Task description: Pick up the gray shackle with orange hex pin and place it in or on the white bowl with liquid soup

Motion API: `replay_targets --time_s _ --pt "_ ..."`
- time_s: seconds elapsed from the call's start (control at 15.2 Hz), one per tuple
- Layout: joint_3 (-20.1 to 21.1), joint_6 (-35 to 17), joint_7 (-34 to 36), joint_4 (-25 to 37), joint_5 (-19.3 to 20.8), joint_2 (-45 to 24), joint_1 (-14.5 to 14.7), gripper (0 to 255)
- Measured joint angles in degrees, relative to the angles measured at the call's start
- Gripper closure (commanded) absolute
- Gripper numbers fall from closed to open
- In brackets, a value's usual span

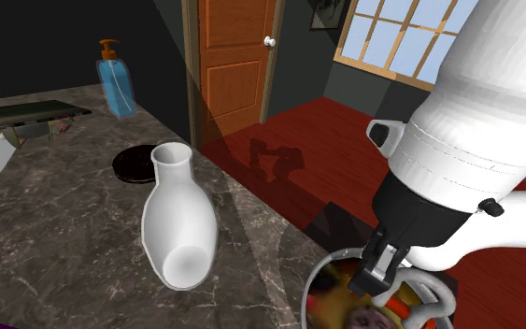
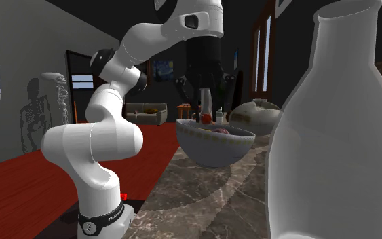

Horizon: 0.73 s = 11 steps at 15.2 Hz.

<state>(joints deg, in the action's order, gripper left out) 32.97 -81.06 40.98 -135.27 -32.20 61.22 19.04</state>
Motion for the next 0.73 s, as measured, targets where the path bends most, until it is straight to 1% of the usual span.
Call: replay_targets --time_s 0.4,0.46,0.73 --pt "0.26 -0.44 -0.05 -0.57 -0.24 0.19 0.08 255" --pt "0.26 -0.45 -0.05 -0.58 -0.24 0.19 0.08 0" --pt "0.27 -0.45 -0.05 -0.58 -0.24 0.19 0.08 0"
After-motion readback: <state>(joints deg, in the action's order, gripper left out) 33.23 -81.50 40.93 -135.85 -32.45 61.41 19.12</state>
